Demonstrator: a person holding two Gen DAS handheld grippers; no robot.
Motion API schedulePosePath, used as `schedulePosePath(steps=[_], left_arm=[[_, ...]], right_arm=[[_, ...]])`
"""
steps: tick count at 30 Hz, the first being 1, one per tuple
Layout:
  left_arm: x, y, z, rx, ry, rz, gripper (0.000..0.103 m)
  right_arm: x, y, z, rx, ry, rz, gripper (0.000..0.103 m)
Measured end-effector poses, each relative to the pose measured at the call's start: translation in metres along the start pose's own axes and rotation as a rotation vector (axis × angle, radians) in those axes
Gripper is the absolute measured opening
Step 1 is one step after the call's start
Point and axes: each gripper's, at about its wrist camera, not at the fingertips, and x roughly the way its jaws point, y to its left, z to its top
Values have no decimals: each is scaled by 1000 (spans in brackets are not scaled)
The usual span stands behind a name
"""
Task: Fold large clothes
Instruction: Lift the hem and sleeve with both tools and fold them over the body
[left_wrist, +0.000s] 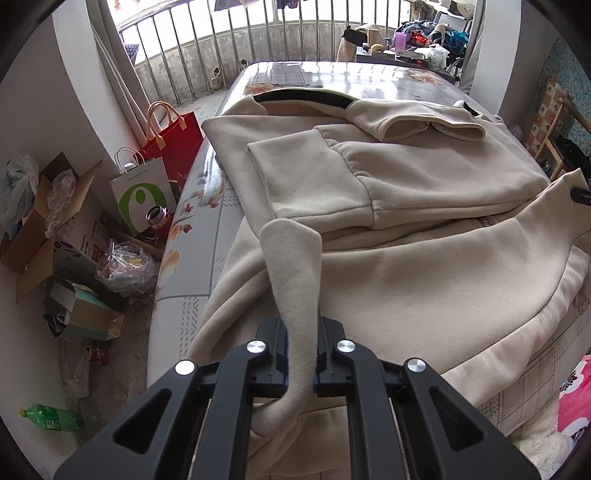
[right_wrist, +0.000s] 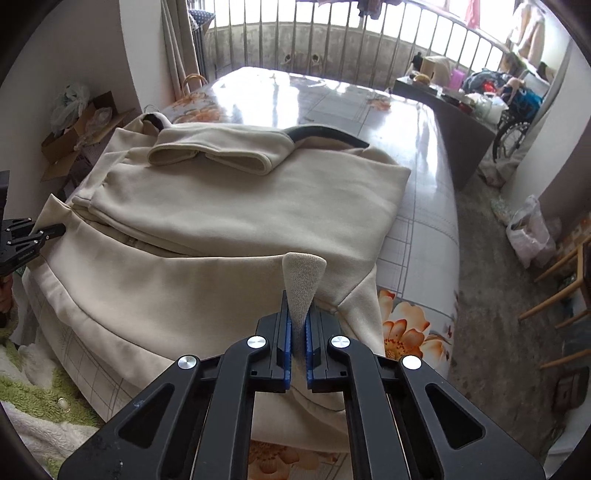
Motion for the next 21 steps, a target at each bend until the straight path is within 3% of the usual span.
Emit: schedulePosePath(steps=[6, 11, 21], left_arm=[[-32, 0, -15, 55, -76, -23, 5], [-64, 7, -29, 43, -136, -80, 5], [-136, 15, -38, -1, -388, -146, 5]], right_arm=[[-43, 10, -15, 26, -81, -59, 4], [-72, 13, -29, 91, -157, -71, 3], [-129, 18, -45, 209, -359, -100, 3]])
